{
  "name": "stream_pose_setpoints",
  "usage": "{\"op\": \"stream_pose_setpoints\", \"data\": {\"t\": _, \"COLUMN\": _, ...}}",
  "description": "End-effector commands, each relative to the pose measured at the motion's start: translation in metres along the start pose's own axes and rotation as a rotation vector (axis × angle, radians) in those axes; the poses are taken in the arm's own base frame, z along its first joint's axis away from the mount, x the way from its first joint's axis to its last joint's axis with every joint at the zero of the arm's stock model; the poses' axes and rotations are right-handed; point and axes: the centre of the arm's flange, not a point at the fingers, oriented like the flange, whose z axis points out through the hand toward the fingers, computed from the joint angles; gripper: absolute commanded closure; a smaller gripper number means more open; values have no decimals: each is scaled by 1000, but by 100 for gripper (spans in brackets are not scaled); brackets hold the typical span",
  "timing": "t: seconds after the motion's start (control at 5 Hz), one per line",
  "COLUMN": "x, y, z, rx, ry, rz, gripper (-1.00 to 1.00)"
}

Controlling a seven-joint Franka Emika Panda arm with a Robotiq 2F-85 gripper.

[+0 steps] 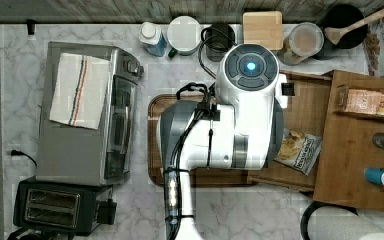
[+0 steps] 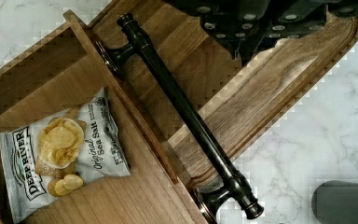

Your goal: Close the drawer.

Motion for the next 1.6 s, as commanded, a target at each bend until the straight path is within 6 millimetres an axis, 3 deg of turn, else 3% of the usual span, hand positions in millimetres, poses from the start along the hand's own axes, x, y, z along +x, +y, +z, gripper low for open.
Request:
{"op": "stream_pose_setpoints", "data": {"t": 0.2, "x": 1, "y": 1, "z": 0, "rx": -7, "ry": 6, "rz": -1, "gripper": 100}}
{"op": "stream_pose_setpoints", "data": {"t": 0.6, "x": -15, "y": -28, "z": 51, "rx": -52, "ry": 60, "rz": -259, "gripper": 100}}
{"op": "stream_pose_setpoints", "data": {"t": 0.8, "x": -13, "y": -41, "z": 67, "rx": -98, "ry": 49, "rz": -361, "gripper": 100}}
{"op": "stream_pose_setpoints", "data": {"t": 1.0, "x": -4, "y": -39, "z": 85, "rx": -58, "ry": 34, "rz": -476, "gripper": 100}}
{"op": "stream_pose_setpoints", "data": {"t": 1.4, "x": -4, "y": -55, "z": 131, "rx": -110, "ry": 102, "rz": -579, "gripper": 100}}
{"op": "stream_pose_setpoints", "data": {"t": 1.6, "x": -19, "y": -52, "z": 148, "rx": -109, "ry": 136, "rz": -557, "gripper": 100}}
